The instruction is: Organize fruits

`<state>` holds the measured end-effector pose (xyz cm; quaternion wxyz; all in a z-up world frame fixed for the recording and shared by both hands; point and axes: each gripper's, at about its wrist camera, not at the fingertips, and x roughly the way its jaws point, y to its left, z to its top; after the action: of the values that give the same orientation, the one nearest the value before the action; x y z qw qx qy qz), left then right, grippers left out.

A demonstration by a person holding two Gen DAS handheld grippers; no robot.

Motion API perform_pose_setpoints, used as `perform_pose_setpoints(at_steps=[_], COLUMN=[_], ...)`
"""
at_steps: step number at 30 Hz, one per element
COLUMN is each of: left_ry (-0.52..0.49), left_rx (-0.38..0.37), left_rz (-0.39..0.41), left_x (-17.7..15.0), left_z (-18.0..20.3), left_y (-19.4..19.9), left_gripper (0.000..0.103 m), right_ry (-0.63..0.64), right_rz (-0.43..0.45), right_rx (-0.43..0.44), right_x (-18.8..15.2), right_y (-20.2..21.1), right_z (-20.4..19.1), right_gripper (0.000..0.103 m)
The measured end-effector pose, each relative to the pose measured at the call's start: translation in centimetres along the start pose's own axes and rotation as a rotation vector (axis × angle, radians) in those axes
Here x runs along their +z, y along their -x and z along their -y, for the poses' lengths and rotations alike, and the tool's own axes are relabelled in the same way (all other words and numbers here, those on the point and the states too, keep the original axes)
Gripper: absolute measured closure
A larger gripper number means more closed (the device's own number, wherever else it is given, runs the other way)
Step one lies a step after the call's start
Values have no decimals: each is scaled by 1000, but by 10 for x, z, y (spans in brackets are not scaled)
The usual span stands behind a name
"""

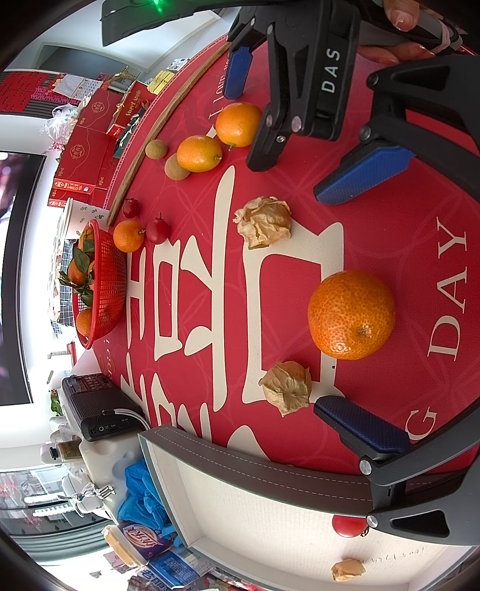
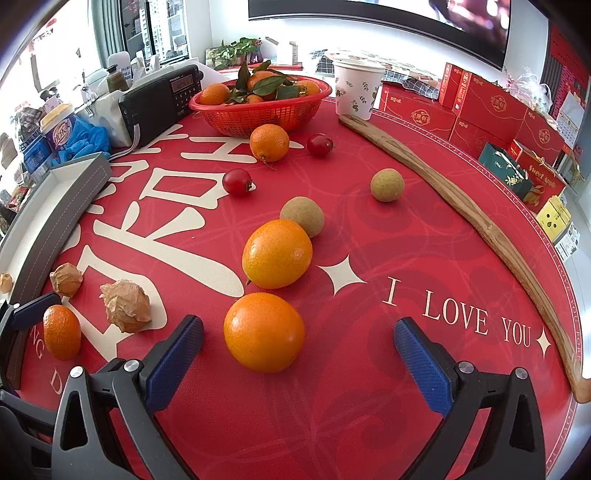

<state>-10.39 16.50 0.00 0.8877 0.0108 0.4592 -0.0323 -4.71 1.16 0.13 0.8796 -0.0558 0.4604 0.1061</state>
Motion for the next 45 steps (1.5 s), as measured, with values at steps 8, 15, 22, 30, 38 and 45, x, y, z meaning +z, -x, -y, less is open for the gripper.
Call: perform_pose_setpoints(at_steps=[8, 15, 22, 30, 38, 45], left_ry=[12, 38, 104, 137, 193, 220], left_rx=[9, 32, -17, 22, 58, 101], left_rz=[0, 42, 47, 125, 213, 231], left_x=[1, -1, -6, 1, 22, 19], left_z=[1, 6, -12, -29, -54, -77], left_y=[0, 10, 19, 43, 51, 53], left_gripper=[1, 46, 63, 63, 63, 63], right_ry=[0, 32, -37, -59, -82, -72], right_rz=[1, 36, 50, 94, 132, 150], right_rx=[-1, 21, 145, 173, 212, 231], right_x=[2, 1, 0, -7, -6, -6], right_y=[-2, 5, 12, 25, 30, 33], right_z=[-2, -10, 1, 11, 14, 8], right_gripper=[0, 37, 66, 66, 65, 65])
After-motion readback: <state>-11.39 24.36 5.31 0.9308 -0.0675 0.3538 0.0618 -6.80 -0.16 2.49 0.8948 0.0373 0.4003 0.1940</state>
